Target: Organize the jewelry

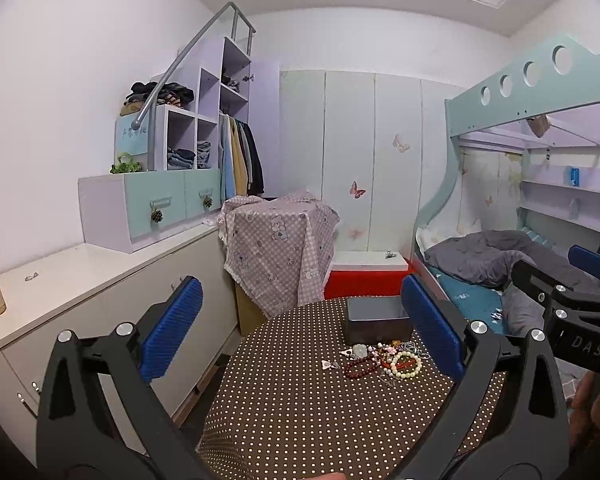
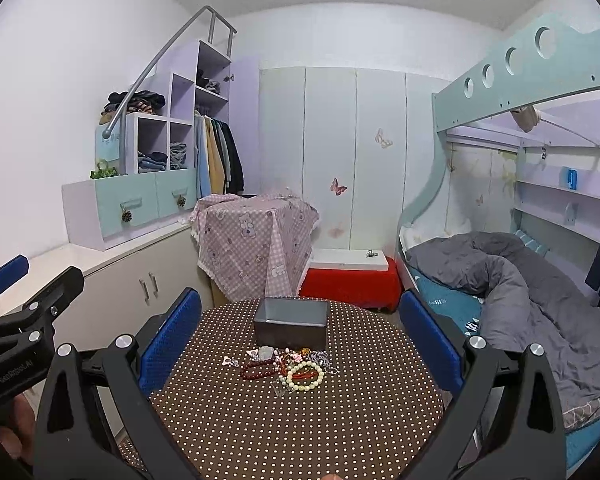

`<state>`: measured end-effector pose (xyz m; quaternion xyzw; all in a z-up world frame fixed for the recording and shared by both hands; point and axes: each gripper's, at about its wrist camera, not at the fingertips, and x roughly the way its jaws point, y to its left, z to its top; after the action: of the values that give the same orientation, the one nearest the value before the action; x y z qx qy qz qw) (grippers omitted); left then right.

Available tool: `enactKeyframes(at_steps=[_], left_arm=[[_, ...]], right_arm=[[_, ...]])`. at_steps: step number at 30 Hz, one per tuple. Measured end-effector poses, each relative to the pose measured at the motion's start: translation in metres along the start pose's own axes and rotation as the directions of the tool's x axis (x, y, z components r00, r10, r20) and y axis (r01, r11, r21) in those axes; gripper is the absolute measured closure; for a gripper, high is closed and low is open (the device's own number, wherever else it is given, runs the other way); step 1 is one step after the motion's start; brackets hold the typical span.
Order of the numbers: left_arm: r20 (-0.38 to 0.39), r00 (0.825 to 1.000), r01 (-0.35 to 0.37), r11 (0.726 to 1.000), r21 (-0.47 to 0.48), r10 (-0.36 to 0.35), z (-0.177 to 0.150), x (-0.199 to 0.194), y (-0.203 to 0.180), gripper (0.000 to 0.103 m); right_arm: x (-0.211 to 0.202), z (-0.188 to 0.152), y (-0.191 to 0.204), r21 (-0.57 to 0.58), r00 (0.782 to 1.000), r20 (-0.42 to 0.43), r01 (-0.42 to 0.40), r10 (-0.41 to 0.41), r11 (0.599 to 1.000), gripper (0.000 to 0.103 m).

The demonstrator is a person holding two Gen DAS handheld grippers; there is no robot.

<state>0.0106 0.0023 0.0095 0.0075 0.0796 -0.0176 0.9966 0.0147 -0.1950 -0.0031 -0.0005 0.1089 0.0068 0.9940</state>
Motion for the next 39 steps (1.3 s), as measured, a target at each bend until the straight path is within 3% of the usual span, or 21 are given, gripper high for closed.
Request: enactKeyframes(at_steps=[11, 19, 24, 27, 34, 39], left_arm=[[-0.035, 0.999, 0.004, 1.000, 0.013, -0.003, -0.017, 0.029, -0.007, 0.005], [-0.164, 0.986, -0.005, 1.000, 0.030, 0.010, -0.059, 0.088, -0.007, 0.005], [-0.316, 0.948, -0.002, 0.999, 0.054, 0.019, -0.103, 0.144, -0.010, 0.005], [-0.412, 0.911, 0.017, 0.997, 0.070, 0.013, -0.132, 0.179, -0.014, 0.005], [-0.519, 0.854, 0.027, 0.995, 0.097, 0.027, -0.156, 0.234, -0.013, 0.005], [-0.581, 0.814, 0.067, 0.992, 0.110, 0.010, -0.164, 0.270, -0.021, 0.005]], right_arm=[[0.022, -0.001, -0.003, -0.014, 1.000, -0.026, -0.005, 0.005, 1.000, 0.007], [0.073, -0.029, -0.017, -0.003, 0.990, -0.142, 0.006, -0.006, 1.000, 0.007], [0.120, -0.068, -0.034, 0.017, 0.960, -0.280, 0.025, -0.020, 1.000, 0.007], [0.143, -0.092, -0.041, 0.029, 0.934, -0.357, 0.034, -0.022, 0.999, 0.007], [0.173, -0.124, -0.049, 0.048, 0.882, -0.471, 0.039, -0.012, 0.998, 0.007], [0.191, -0.130, -0.053, 0.065, 0.856, -0.517, 0.027, 0.010, 0.998, 0.007]])
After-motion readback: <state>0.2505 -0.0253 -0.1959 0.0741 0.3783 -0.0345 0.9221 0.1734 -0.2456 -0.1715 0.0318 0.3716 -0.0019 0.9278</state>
